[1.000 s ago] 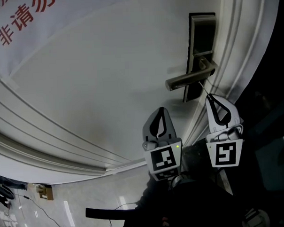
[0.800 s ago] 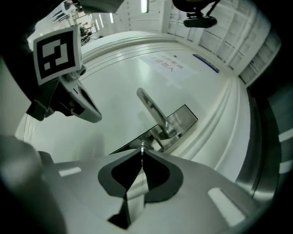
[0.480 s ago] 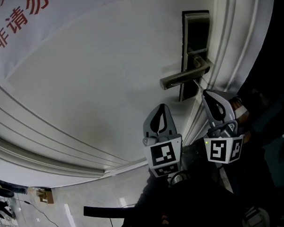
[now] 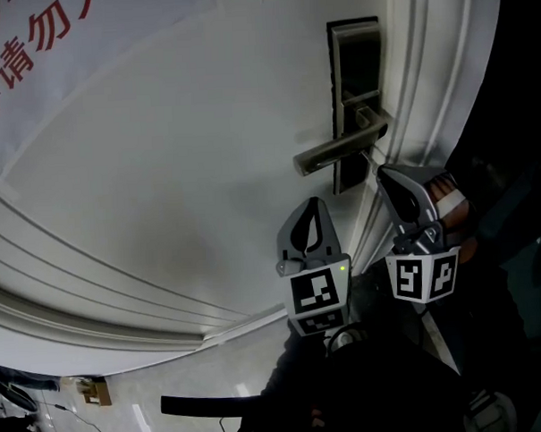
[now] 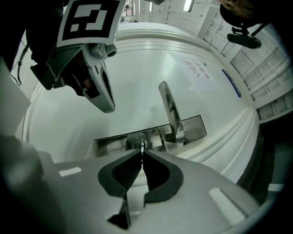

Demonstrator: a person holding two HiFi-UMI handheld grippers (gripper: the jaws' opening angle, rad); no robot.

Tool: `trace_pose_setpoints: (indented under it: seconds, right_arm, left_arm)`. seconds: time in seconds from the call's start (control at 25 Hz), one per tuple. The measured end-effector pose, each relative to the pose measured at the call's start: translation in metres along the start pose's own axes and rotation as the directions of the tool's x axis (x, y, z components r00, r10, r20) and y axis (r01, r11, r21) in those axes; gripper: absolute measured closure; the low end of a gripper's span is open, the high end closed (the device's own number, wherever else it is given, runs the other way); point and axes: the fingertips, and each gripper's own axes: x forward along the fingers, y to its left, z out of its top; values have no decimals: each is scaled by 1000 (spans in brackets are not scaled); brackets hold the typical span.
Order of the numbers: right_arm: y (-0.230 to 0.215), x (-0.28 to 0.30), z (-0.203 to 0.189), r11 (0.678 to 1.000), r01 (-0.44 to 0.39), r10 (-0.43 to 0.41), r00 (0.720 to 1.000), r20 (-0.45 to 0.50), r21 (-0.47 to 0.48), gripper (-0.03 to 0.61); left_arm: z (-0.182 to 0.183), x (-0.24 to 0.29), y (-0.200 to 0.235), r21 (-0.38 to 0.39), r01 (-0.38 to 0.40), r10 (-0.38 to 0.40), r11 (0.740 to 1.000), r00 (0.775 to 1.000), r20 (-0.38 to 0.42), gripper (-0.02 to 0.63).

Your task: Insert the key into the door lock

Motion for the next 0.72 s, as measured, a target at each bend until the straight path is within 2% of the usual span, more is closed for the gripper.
trace_pose_setpoints:
  seconds: [0.36, 0.72]
  right_arm:
    - [1, 6, 2, 996, -3, 1, 1000, -20, -87, 566]
    - [0, 10, 3, 991, -10, 5, 999, -41, -134, 566]
  left_arm:
    - [1, 2, -1, 7, 13, -13, 1000, 1000, -4, 612]
    - [0, 2, -1, -4, 22, -22, 1000, 1000, -6, 612]
